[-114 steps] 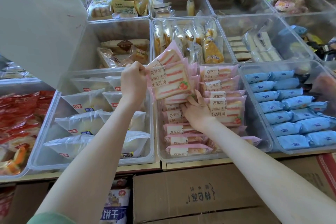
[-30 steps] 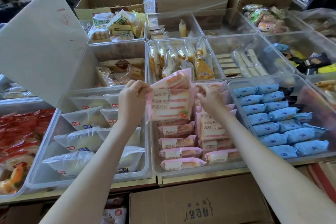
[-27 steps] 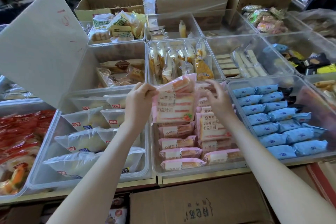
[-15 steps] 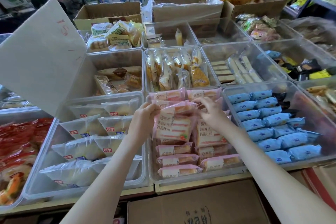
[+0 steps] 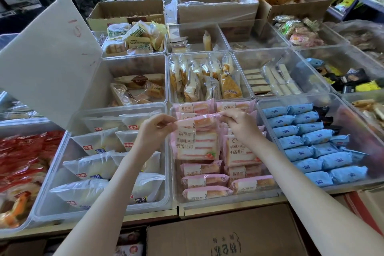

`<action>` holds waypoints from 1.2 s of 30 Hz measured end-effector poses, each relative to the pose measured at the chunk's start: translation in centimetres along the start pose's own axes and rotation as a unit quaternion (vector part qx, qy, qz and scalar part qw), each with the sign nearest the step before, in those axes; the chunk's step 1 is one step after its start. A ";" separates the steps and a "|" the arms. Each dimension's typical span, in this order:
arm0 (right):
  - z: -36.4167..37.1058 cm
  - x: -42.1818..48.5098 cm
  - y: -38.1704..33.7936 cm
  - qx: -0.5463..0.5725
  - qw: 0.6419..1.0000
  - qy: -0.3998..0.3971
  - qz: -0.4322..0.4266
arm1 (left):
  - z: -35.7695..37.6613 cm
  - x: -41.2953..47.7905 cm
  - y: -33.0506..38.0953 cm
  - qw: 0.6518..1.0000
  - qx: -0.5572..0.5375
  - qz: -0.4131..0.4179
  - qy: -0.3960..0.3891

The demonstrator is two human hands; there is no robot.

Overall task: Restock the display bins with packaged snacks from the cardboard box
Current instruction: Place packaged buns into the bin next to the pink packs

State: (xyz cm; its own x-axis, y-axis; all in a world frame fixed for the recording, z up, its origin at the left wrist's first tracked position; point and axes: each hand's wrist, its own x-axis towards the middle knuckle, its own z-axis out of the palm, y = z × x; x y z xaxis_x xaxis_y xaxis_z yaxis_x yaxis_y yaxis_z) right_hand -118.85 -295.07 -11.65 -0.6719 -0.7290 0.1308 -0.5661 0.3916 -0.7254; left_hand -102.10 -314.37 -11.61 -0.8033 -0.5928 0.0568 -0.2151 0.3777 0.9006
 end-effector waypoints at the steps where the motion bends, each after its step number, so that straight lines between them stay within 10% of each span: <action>1: 0.1 0.3 -0.2 -0.023 0.999 -0.018 0.035 | -0.1 0.2 -0.1 1.000 -0.003 -0.019 -0.014; 10: 2.7 3.1 1.6 -0.276 0.949 -0.074 0.129 | 1.8 3.1 -0.8 0.964 0.262 -0.020 -0.048; 24: 2.0 4.8 3.2 -0.015 0.988 -0.099 0.121 | 2.3 6.7 -1.8 0.912 0.398 0.013 -0.103; 29: 2.3 5.7 3.1 -0.091 0.987 -0.098 0.088 | 2.1 5.5 -2.8 0.872 0.481 0.088 -0.029; 36: 2.1 5.6 2.6 -0.109 0.988 -0.065 0.091 | 2.5 5.5 -3.2 0.902 0.423 0.089 -0.003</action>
State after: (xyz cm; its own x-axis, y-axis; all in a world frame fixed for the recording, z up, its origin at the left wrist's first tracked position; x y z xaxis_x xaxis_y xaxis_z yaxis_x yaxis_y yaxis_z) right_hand -123.09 -299.34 -14.24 -0.7135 -0.6953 -0.0863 -0.5401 0.6243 -0.5643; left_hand -107.20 -317.11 -15.25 -0.8695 -0.4660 0.1637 -0.4266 0.8756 0.2265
